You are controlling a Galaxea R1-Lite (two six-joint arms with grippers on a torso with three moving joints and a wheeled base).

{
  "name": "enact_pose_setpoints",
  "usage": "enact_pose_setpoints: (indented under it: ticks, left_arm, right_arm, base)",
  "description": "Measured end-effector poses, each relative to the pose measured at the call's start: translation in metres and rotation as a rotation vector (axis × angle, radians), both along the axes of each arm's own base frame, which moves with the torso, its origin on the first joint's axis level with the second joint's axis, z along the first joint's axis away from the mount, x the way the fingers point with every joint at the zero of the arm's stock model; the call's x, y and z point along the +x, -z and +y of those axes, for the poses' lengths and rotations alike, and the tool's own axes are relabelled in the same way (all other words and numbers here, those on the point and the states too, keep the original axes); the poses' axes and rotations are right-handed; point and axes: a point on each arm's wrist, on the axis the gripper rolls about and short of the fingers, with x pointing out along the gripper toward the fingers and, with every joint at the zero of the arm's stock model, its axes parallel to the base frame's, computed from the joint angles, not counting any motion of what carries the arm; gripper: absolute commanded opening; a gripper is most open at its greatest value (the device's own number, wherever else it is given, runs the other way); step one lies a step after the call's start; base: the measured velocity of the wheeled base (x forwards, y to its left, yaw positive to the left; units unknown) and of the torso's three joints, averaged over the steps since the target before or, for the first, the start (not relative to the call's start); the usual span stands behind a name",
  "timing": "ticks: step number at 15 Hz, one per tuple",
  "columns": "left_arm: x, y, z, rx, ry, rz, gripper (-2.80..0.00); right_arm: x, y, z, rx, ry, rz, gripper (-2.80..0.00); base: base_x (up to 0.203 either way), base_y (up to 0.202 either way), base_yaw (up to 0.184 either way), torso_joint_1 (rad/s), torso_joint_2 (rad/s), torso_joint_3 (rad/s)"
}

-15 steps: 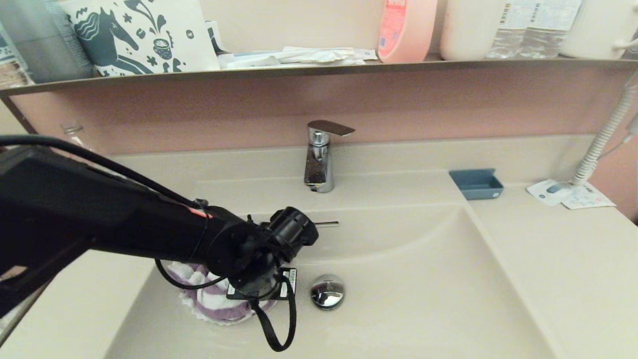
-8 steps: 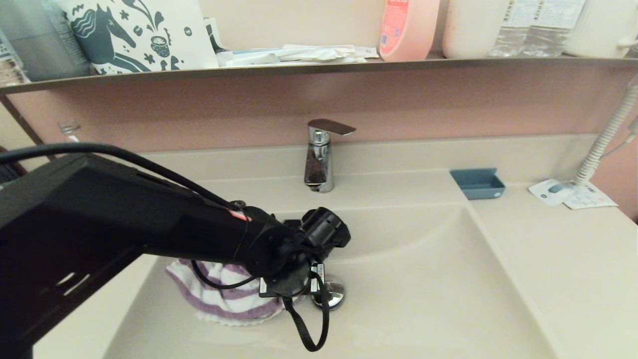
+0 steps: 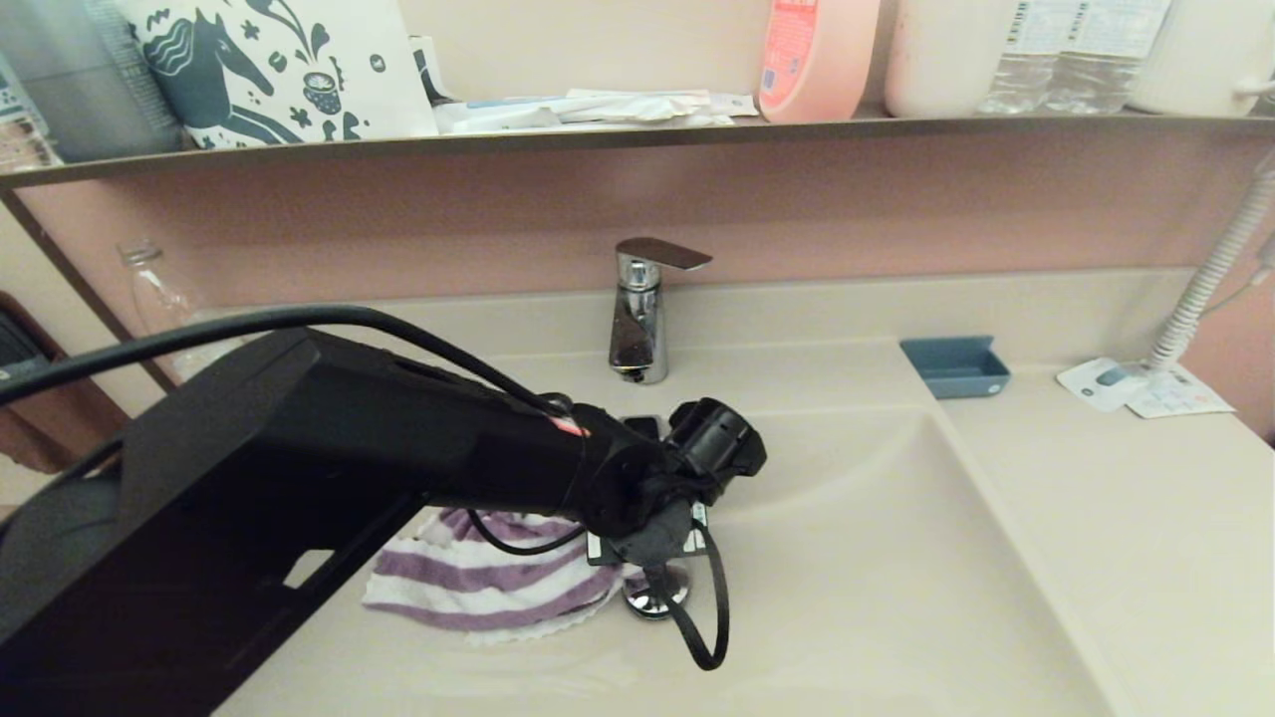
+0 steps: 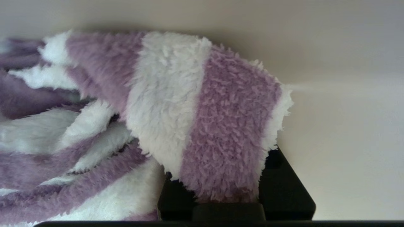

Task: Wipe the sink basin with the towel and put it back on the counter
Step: Wipe the sink

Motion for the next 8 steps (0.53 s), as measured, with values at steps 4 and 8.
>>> enact_pose_setpoints:
  ticks: [4, 8]
  left_arm:
    - [0.001, -0.003, -0.024, -0.076, -0.011, -0.029, -2.80]
    - [-0.018, -0.017, -0.047, -0.095, -0.004, 0.005, -2.80]
  right_arm:
    - [0.000, 0.000, 0.000, 0.000, 0.000, 0.000, -2.80]
    - [0.000, 0.000, 0.000, 0.000, 0.000, 0.000, -2.80]
  base:
    - [0.000, 0.000, 0.000, 0.000, 0.00, 0.000]
    - [0.000, 0.000, 0.000, 0.000, 0.00, 0.000]
